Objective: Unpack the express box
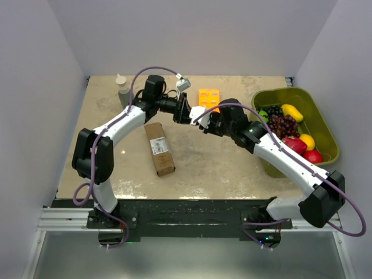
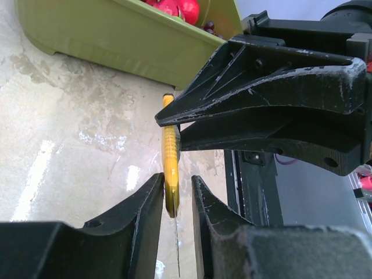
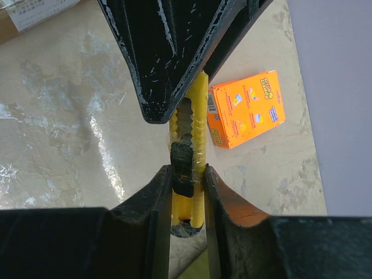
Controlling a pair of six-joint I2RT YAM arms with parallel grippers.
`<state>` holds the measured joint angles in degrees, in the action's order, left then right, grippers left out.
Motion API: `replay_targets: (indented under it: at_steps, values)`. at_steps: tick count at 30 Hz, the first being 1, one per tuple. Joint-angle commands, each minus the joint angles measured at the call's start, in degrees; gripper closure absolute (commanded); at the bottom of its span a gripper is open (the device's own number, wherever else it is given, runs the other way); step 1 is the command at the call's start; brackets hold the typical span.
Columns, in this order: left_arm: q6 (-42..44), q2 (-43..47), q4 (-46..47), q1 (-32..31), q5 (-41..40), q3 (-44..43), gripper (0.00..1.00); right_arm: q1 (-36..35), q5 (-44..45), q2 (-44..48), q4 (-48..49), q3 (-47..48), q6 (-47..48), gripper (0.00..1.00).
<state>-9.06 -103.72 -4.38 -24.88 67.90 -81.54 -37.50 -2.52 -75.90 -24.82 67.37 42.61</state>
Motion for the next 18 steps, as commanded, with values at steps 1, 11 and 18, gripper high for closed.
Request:
replay_targets:
  at_steps: [1, 11, 18]
  values:
    - [-2.8, -0.7, 3.2, -0.3, 2.8, -2.4, 0.69, -0.2, -0.1, -0.3, 2.0, 2.6, 1.2, 1.00]
    - [-4.2, -1.2, 6.8, -0.4, 4.8, -2.9, 0.99, -0.2, -0.4, -1.0, 2.1, 2.9, 1.4, 1.00]
    - [-19.4, 2.9, 24.5, 2.5, 4.9, 4.3, 1.00, 3.8, -5.2, -4.6, -2.4, 12.9, -10.9, 0.51]
